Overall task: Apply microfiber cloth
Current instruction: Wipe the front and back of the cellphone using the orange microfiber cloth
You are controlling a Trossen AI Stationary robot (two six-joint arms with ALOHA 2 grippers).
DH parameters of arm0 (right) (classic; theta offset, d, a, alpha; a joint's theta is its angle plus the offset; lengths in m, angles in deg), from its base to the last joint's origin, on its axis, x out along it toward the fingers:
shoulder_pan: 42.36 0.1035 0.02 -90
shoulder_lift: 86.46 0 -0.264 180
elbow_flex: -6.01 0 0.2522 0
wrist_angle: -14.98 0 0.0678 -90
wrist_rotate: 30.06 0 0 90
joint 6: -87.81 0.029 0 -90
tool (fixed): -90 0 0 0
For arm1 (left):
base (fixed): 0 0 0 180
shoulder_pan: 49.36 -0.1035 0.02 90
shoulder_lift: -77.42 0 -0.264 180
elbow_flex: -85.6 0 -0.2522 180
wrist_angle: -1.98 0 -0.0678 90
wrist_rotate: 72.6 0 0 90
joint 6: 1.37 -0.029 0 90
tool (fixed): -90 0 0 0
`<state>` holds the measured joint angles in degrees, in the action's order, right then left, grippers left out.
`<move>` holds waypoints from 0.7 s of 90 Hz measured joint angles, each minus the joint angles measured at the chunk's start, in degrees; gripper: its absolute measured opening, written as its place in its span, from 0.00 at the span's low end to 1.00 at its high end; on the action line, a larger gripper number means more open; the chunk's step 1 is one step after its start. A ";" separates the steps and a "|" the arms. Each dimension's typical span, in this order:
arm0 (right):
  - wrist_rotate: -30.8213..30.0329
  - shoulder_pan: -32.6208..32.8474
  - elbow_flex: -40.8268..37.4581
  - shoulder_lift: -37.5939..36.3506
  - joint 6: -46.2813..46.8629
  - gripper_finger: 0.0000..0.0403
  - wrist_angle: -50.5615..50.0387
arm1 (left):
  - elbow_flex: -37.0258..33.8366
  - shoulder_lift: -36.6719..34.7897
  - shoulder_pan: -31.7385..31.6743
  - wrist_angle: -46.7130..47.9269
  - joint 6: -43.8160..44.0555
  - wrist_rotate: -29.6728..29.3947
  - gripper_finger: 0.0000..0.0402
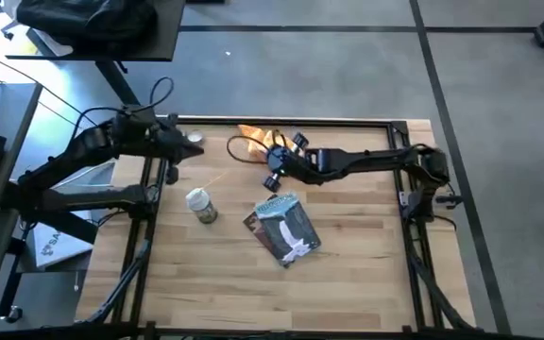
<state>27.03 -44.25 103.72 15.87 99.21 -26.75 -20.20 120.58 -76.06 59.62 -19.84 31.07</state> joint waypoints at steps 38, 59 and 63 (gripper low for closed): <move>-0.98 1.03 -25.48 -23.96 5.61 0.00 12.90 | 1.55 17.30 1.49 -9.26 8.98 -5.64 0.00; -0.12 1.03 -27.62 -25.57 5.85 0.00 11.36 | 7.48 34.09 1.47 -15.31 8.96 -5.74 0.00; 0.45 1.03 -27.68 -25.45 6.53 0.00 10.57 | 8.87 36.68 1.49 -15.51 8.92 -5.74 0.00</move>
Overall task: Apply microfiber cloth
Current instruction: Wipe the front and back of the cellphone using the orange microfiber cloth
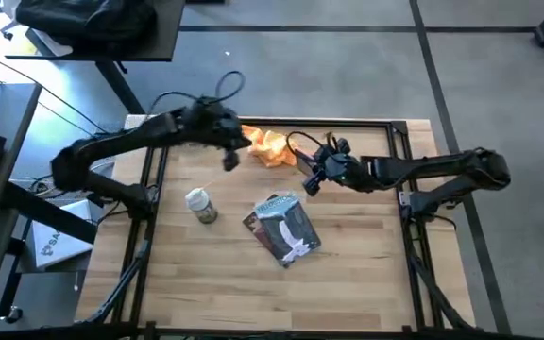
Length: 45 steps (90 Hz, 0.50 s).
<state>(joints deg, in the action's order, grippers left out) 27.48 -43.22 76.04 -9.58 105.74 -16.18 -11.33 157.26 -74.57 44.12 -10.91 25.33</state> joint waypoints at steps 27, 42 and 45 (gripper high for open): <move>1.45 0.00 0.02 0.03 0.09 0.00 -1.04 | 8.46 14.80 0.00 -0.02 1.27 -3.23 0.00; 1.13 0.39 0.02 -0.08 0.28 0.00 -4.57 | 10.73 19.79 0.00 0.03 -1.37 -9.15 0.01; 0.85 0.50 0.02 -0.26 0.71 0.00 -6.14 | 10.80 20.45 0.02 -0.07 -2.12 -9.84 0.02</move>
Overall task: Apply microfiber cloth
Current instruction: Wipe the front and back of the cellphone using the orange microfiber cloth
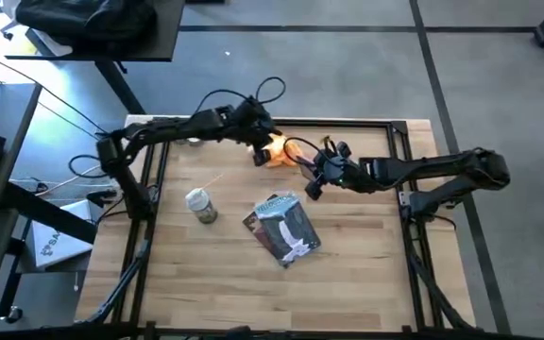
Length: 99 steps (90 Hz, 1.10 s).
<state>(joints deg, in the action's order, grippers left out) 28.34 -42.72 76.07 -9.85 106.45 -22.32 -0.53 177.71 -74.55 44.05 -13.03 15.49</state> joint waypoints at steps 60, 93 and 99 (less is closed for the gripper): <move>-0.82 0.04 0.02 -0.23 4.02 0.00 -6.57 | -0.05 14.29 0.24 -2.99 0.50 -6.80 0.52; -1.72 2.07 0.07 -0.21 3.87 0.00 -4.93 | 0.11 20.31 0.42 -5.38 2.62 -6.15 0.51; -3.16 2.58 0.07 -0.65 3.82 0.00 -4.99 | 0.11 20.36 0.77 -5.17 2.10 -7.12 0.46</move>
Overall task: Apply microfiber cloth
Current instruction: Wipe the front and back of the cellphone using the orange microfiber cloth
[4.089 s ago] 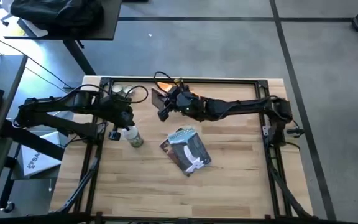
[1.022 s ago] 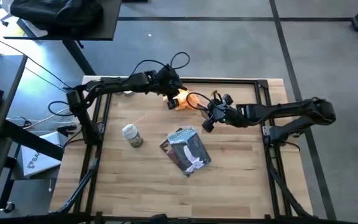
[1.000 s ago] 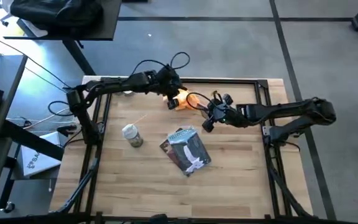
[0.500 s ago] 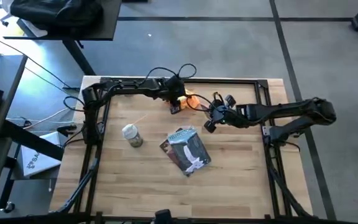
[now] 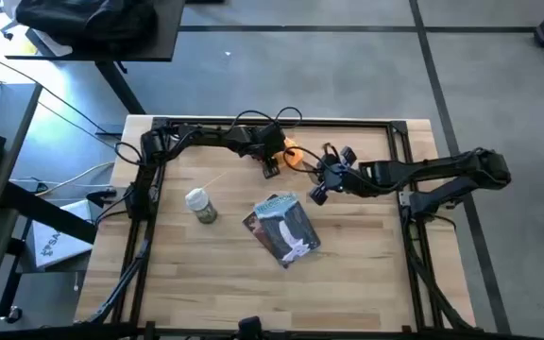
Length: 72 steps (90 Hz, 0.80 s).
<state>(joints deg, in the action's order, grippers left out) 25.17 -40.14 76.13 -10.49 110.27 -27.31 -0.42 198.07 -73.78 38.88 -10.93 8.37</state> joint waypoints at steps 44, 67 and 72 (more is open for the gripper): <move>-11.20 5.72 0.04 -5.39 14.21 0.00 -4.83 | -1.35 -6.07 5.43 3.00 3.62 2.17 0.01; -17.89 12.96 0.04 -4.63 32.20 0.00 -16.29 | -8.37 -20.53 13.67 -3.87 5.13 -1.75 0.00; -18.65 14.92 0.02 -4.28 34.50 0.00 -16.57 | -9.97 -24.44 15.20 -5.52 5.51 -2.80 0.00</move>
<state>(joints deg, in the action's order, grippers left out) 6.53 -25.22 76.15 -14.78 144.77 -43.88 -10.39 173.62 -58.57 33.36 -5.42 5.57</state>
